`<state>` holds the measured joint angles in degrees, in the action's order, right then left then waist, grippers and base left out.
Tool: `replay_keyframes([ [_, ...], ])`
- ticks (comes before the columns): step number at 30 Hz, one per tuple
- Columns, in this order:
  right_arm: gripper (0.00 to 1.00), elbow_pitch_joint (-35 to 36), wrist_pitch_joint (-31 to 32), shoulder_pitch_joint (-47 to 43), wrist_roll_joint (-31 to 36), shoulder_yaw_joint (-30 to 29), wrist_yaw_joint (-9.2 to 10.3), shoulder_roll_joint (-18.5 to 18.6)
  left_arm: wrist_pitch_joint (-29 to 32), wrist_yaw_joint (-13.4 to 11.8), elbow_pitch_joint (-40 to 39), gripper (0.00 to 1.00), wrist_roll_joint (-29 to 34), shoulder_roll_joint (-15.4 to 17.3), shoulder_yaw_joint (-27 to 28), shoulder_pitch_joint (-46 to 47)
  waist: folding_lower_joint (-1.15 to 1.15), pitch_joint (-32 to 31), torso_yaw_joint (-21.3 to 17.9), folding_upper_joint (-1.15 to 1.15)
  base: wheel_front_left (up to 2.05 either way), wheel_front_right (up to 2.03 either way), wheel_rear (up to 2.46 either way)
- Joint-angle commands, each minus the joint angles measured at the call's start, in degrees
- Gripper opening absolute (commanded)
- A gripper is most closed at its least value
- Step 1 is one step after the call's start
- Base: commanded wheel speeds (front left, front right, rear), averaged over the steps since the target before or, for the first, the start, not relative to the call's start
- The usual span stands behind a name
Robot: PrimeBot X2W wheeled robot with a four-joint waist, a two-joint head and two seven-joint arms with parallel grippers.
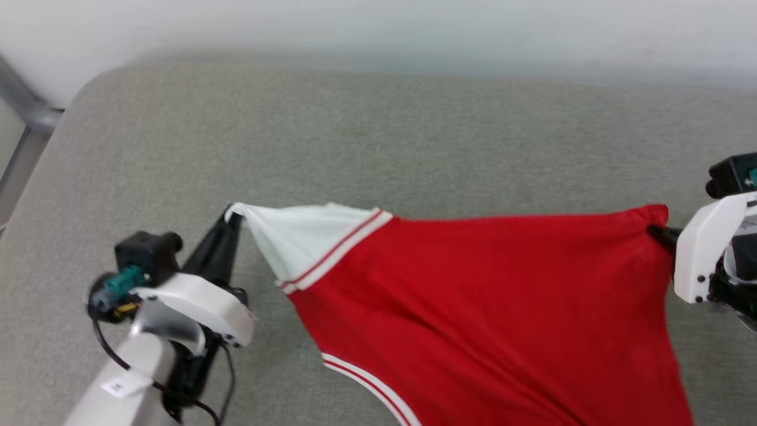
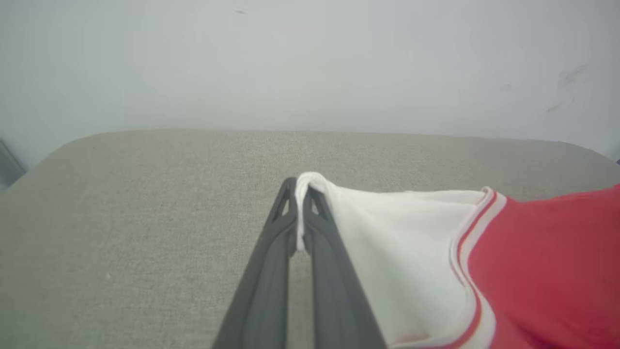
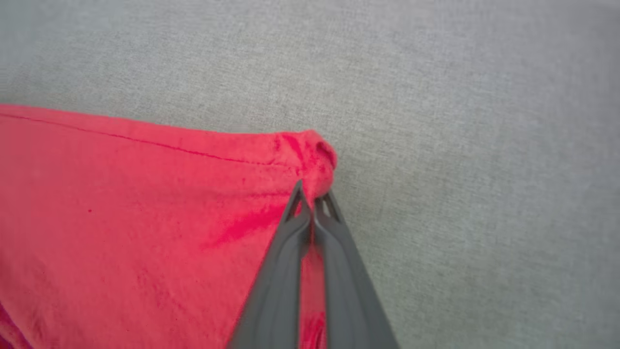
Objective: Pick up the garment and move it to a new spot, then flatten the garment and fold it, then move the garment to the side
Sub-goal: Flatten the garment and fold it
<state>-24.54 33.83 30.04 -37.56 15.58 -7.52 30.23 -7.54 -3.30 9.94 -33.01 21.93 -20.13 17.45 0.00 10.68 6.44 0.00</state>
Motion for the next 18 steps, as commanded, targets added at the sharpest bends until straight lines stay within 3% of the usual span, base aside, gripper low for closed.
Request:
replay_keyframes([
  [1,0.0,-0.1,-0.7,1.1,0.7,-0.1,0.06,-0.4,0.4,0.0,0.3,0.0,0.6,1.0,0.2,1.0,0.0,-2.4,-2.5,0.0,0.0,0.0,0.0],
  [10,0.0,-2.6,-6.7,8.3,6.6,-1.4,0.08,-4.0,7.1,1.7,3.1,0.0,0.7,7.8,3.0,13.3,0.0,-3.5,-7.8,0.0,0.0,0.0,0.0],
  [18,0.0,-5.7,-12.5,21.5,12.6,-3.4,0.1,-6.0,8.6,2.4,10.8,0.0,1.2,9.2,5.2,30.4,0.0,0.6,-10.0,0.0,0.0,0.0,0.0],
])
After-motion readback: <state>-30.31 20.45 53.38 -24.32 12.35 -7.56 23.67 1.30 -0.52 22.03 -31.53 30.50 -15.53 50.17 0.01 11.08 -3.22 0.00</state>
